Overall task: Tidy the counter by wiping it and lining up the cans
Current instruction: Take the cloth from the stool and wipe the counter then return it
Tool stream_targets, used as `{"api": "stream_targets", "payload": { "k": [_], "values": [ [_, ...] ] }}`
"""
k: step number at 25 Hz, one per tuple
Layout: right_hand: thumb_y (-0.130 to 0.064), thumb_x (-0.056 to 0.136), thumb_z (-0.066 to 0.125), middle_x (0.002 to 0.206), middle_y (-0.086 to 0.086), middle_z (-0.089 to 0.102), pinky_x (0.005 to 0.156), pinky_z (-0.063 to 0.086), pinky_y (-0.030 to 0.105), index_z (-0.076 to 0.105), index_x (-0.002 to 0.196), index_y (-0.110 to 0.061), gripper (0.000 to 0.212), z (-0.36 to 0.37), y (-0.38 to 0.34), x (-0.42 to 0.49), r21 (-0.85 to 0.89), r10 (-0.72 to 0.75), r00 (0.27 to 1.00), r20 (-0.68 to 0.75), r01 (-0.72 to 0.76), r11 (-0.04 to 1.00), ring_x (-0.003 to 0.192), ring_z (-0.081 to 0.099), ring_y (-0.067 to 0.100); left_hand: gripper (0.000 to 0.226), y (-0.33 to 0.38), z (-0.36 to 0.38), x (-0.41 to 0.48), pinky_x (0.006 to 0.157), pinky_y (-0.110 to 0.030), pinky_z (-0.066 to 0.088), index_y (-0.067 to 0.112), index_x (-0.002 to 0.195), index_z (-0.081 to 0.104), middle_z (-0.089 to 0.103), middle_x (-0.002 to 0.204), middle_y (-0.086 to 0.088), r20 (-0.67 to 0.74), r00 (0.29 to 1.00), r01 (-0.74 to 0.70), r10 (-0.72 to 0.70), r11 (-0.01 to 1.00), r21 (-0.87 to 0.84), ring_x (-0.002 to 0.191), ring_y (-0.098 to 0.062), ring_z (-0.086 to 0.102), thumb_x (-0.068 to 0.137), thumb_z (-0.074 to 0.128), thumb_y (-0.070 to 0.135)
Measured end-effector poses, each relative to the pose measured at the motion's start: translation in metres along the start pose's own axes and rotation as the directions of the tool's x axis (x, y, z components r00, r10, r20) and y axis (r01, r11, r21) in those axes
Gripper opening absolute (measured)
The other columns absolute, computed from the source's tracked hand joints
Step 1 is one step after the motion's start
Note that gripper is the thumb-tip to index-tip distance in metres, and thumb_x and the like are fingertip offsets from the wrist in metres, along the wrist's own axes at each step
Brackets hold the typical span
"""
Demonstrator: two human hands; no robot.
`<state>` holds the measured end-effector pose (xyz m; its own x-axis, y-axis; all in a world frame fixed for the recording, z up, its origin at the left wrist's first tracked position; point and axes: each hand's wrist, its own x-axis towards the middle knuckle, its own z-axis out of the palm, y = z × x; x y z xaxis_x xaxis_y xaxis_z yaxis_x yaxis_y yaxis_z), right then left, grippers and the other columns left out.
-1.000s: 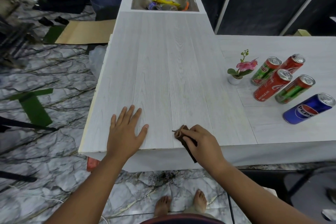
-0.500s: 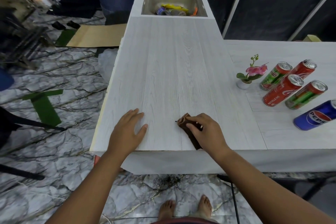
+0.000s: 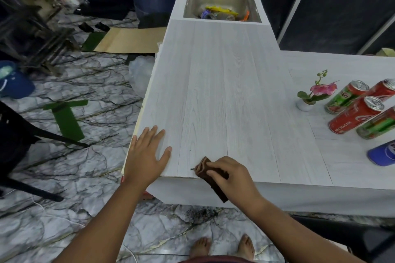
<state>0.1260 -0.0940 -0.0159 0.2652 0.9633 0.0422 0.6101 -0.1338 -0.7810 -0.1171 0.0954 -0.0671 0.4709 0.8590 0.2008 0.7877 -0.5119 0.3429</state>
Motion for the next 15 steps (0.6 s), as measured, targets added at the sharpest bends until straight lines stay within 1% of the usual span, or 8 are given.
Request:
{"api": "stream_targets", "payload": {
  "k": [3,5,7,9,10,12,15],
  "values": [
    [-0.017,0.098,0.079,0.104,-0.01,0.072,0.083,0.048,0.008,0.081,0.121,-0.022,0.023,0.001,-0.012,0.04,0.019,0.001,0.995,-0.099,0.001,1.0,0.095,0.067,0.002,0.064,-0.002,0.002,0.0,0.135,-0.048,0.013,0.036,0.161,0.044,0.034,0.174,0.008,-0.011,1.0,-0.008,0.008,1.0,0.012,0.165,-0.015,0.021,0.105,0.042,0.067],
    [-0.017,0.099,0.076,0.107,-0.009,0.072,0.083,0.046,0.006,0.08,0.124,-0.023,0.026,-0.003,-0.017,0.078,0.002,0.034,0.99,-0.134,-0.034,0.999,0.095,0.065,0.003,0.063,-0.002,0.002,0.002,0.135,-0.048,0.014,0.036,0.16,0.045,0.037,0.173,0.008,-0.021,1.0,-0.008,0.008,1.0,0.02,0.164,-0.016,0.023,0.104,0.045,0.067],
    [-0.016,0.099,0.075,0.115,-0.008,0.073,0.089,0.049,0.01,0.078,0.129,-0.021,0.03,-0.002,-0.021,0.108,-0.028,0.076,0.994,-0.074,-0.079,0.997,0.098,0.064,0.006,0.063,-0.003,0.001,0.003,0.134,-0.049,0.016,0.036,0.159,0.046,0.038,0.172,0.007,-0.03,1.0,-0.007,0.007,1.0,0.013,0.164,-0.016,0.024,0.104,0.046,0.066],
    [-0.017,0.099,0.075,0.12,-0.004,0.074,0.099,0.053,0.024,0.077,0.13,-0.019,0.031,0.007,-0.02,0.117,-0.065,0.093,0.996,0.004,-0.092,0.994,0.105,0.064,0.01,0.062,-0.002,0.001,0.003,0.134,-0.051,0.018,0.035,0.159,0.047,0.039,0.171,0.007,-0.038,0.999,-0.01,0.01,1.0,0.001,0.163,-0.017,0.025,0.104,0.047,0.065],
    [-0.017,0.098,0.076,0.119,-0.004,0.074,0.101,0.053,0.027,0.078,0.128,-0.019,0.03,0.011,-0.019,0.115,-0.068,0.087,0.996,0.019,-0.086,0.994,0.107,0.065,0.01,0.062,-0.001,0.001,0.002,0.134,-0.051,0.018,0.035,0.158,0.048,0.04,0.171,0.007,-0.041,0.999,-0.01,0.01,1.0,-0.002,0.163,-0.017,0.025,0.104,0.047,0.065],
    [-0.018,0.097,0.078,0.115,-0.006,0.074,0.099,0.053,0.025,0.08,0.124,-0.019,0.027,0.016,-0.015,0.106,-0.051,0.061,0.998,0.017,-0.06,0.997,0.106,0.066,0.009,0.063,0.0,0.001,0.001,0.134,-0.051,0.017,0.034,0.159,0.049,0.039,0.171,0.007,-0.041,0.999,-0.005,0.005,1.0,0.003,0.163,-0.018,0.025,0.104,0.048,0.064],
    [-0.02,0.097,0.079,0.108,-0.009,0.069,0.093,0.049,0.014,0.081,0.123,-0.021,0.026,0.019,-0.01,0.088,-0.046,0.029,0.999,0.021,-0.028,0.999,0.102,0.066,0.007,0.063,0.001,0.001,0.001,0.134,-0.05,0.016,0.033,0.159,0.049,0.039,0.172,0.007,-0.033,0.999,0.0,0.0,1.0,0.005,0.163,-0.018,0.025,0.104,0.048,0.063]
  ]
}}
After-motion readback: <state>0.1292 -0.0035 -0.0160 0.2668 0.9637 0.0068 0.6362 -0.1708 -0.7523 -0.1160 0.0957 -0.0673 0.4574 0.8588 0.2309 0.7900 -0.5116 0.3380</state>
